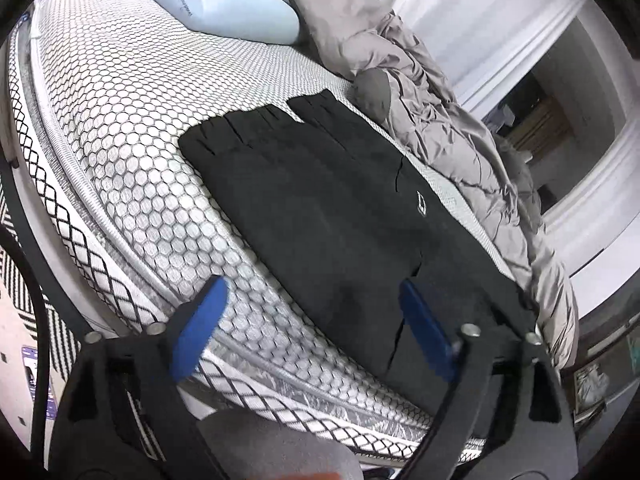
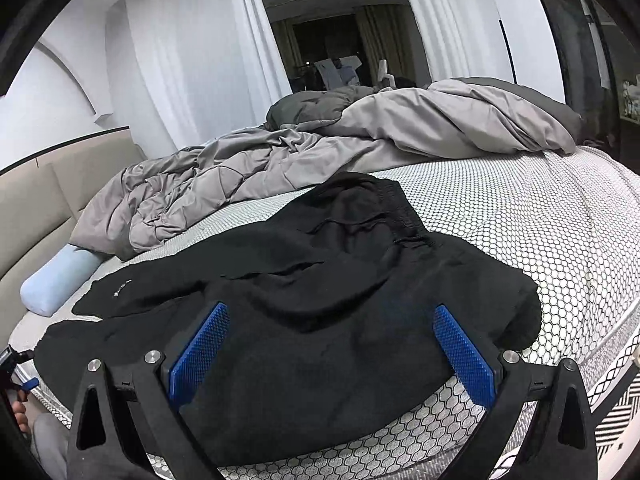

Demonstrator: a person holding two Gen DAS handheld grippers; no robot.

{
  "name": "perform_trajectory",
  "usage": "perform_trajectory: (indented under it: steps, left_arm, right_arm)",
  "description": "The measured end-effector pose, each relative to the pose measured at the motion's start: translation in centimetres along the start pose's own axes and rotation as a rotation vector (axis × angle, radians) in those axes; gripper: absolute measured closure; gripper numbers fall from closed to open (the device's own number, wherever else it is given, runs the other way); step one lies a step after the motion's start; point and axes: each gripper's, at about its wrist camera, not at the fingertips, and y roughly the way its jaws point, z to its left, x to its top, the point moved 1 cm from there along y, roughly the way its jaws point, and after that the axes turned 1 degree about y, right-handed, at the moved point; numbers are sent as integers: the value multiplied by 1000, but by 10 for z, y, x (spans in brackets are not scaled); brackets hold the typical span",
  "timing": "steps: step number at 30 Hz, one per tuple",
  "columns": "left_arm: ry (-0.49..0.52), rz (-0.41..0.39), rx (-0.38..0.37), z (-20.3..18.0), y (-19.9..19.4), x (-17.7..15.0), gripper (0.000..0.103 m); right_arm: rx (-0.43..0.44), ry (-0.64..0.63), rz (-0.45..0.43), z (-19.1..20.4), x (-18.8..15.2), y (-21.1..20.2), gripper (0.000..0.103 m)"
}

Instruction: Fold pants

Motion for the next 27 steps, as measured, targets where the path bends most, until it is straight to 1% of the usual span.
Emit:
perform_trajectory:
  steps: [1,3,4,6,7,8,9,10,11,12,13,14,16,18,20,21,24,25,26,27]
  left_arm:
    - [6,-6,-7,2,0,2,25]
    - [27,-17,-31,4,3,8,25]
    - [34,-8,-39,7,8,13,25]
    - [-1,12,-30,13,21,25,25]
    - [-21,10,-33,18,25,29,25]
    - [-30,7,-40,21,29,34,27]
    - [-32,3,-38,17,32,38,33]
    - [-32,-5,-23,10,39,47,56]
    - [-32,-14,-7,8,42,52,87]
    - [-41,-29,9,7,43,57,98]
    - [-52,-49,3,3,40,59,100]
    - [-56,-88,-8,0,32,62,101]
    - [-41,-162,22,-11,18,66,101]
    - [-48,-200,32,-12,4,69,101]
    - [-42,-207,33,-13,-5,71,101]
    - [-37,-206,36,-15,-6,73,101]
    - [-26,-197,49,-18,-8,73,101]
    - [-31,-193,51,-18,-10,71,101]
    - [-37,-189,51,-17,-11,71,101]
    - [-42,-185,49,-16,-12,70,101]
  right_arm:
    - [0,-1,2,0,0,1,0]
    - [-2,-9,5,2,0,3,0]
    - [-3,-12,7,3,0,4,0]
    - [-4,-15,9,4,0,4,0]
    - [-3,-15,9,4,0,4,0]
    - [-5,-15,7,3,0,4,0]
    - [-7,-16,4,3,0,5,0]
    - [-10,-17,3,3,0,5,0]
    - [-7,-13,6,1,1,7,0]
    - [-2,-6,11,-1,1,8,0]
    - [3,2,21,-3,2,9,0]
    - [17,18,45,-8,3,11,0]
    - [26,71,92,-22,5,7,0]
    - [55,120,96,-37,4,-5,0]
    - [62,190,99,-53,0,-16,0]
    - [57,225,116,-61,-3,-18,0]
    - [3,327,177,-85,-14,-16,1]
    - [20,375,198,-94,-18,-11,5]
    - [73,443,209,-103,-22,-6,8]
    - [145,522,214,-112,-25,0,16]
